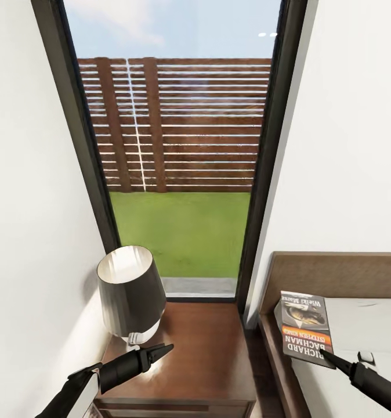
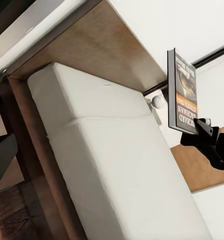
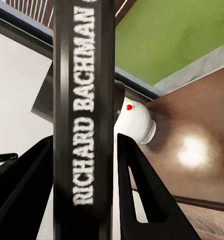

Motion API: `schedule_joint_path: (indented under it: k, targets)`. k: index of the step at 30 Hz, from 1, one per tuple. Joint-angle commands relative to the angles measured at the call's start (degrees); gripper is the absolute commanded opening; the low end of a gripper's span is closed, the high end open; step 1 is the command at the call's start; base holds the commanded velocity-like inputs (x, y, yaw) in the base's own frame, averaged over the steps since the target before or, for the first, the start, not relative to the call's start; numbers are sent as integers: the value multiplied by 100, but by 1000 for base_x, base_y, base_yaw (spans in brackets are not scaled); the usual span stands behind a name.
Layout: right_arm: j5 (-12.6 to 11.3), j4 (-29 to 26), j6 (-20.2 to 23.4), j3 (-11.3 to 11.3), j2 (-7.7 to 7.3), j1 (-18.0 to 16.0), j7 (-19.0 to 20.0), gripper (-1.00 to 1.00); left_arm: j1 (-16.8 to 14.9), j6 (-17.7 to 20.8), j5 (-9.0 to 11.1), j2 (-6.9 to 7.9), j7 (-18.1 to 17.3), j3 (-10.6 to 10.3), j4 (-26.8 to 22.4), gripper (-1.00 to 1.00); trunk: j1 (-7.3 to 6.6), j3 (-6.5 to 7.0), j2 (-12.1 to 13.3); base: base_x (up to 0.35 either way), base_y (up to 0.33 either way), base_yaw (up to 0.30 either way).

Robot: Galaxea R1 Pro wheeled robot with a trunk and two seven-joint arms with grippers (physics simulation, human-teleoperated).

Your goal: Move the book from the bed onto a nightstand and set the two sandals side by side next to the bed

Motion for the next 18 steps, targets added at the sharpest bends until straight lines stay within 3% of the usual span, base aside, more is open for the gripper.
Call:
schedule_joint_path:
  k: [1,4,10,18]
  targets:
    - [-47,-1,62,29,-1,-4,16,-100,-3,57,59,7,3,-23,-1,100,1,-7,-5,0,0,0]
    - [-32,-20,66,40,45,-4,17,-100,-3,57,59,7,3,-24,2,100,1,-7,-5,0,0,0]
    - [14,-28,67,53,301,0,12,-100,-3,57,59,7,3,-25,4,100,1,-7,-5,0,0,0]
    - [26,-23,67,57,879,5,-21,-100,-3,57,59,5,3,-25,5,100,1,-7,-5,0,0,0]
